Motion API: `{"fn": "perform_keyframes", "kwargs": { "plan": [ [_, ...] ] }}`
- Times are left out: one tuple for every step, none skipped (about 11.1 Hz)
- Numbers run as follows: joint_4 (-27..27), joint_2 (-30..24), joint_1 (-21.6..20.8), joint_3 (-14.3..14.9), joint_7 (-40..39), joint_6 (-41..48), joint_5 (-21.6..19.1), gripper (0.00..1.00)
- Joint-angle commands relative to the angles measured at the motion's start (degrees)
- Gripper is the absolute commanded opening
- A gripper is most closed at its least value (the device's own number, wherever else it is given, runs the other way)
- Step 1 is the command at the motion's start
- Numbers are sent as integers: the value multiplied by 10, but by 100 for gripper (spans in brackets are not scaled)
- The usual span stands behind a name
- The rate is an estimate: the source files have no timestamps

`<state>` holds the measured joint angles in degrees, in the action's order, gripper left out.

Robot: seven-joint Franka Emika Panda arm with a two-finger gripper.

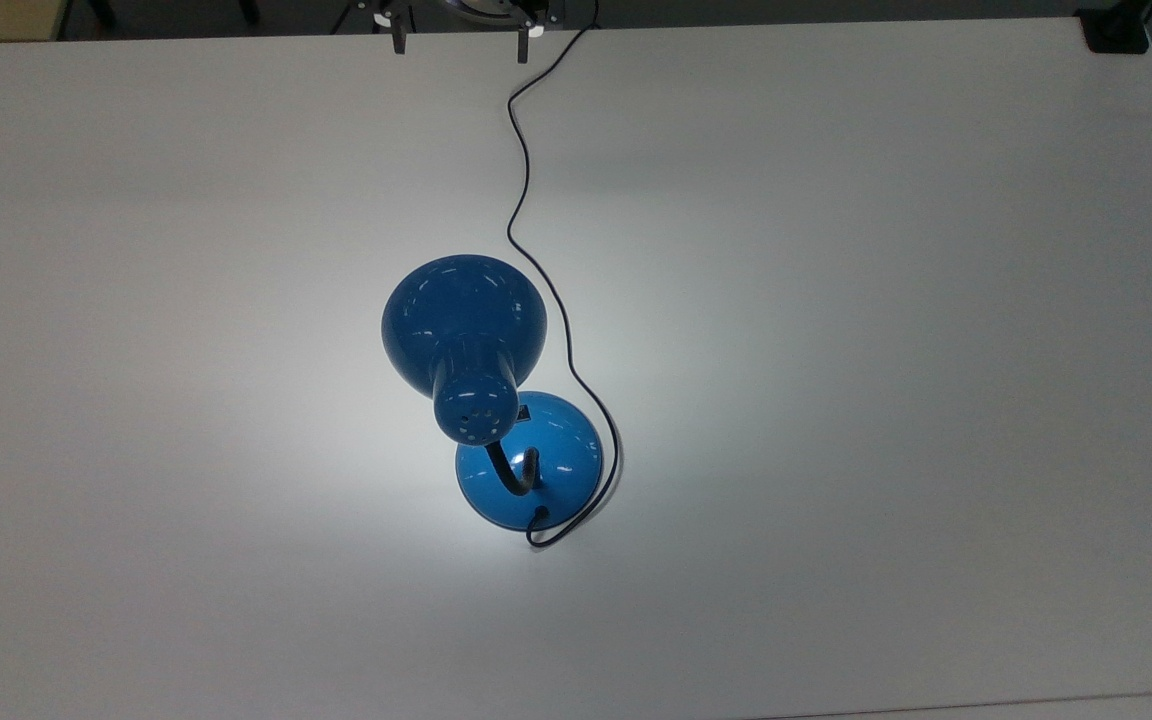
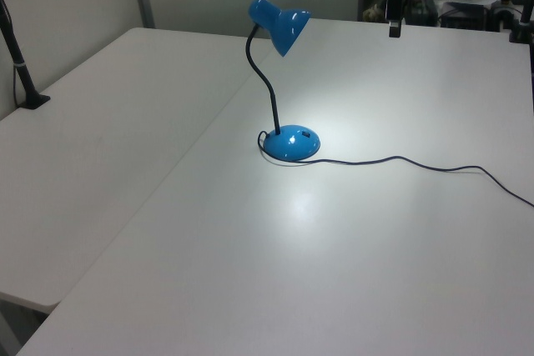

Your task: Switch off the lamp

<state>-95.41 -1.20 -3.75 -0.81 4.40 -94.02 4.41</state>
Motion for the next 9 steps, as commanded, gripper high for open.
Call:
{"fn": "perform_keyframes", "kwargs": {
  "plan": [
    [4, -3, 2, 2, -14, 9, 2, 100],
    [4, -3, 2, 4, -14, 9, 1, 100],
    [4, -3, 1, 5, -14, 9, -1, 100],
    [3, -3, 1, 5, -14, 9, -1, 100],
    [3, -3, 1, 5, -15, 9, -1, 100],
    [3, -1, 1, 5, -18, 9, -1, 100],
    [3, -2, 2, 5, -33, 9, -3, 86],
    [3, -3, 2, 7, -55, 9, -5, 58],
    [3, -1, 1, 9, -58, 9, -6, 34]
  ]
}}
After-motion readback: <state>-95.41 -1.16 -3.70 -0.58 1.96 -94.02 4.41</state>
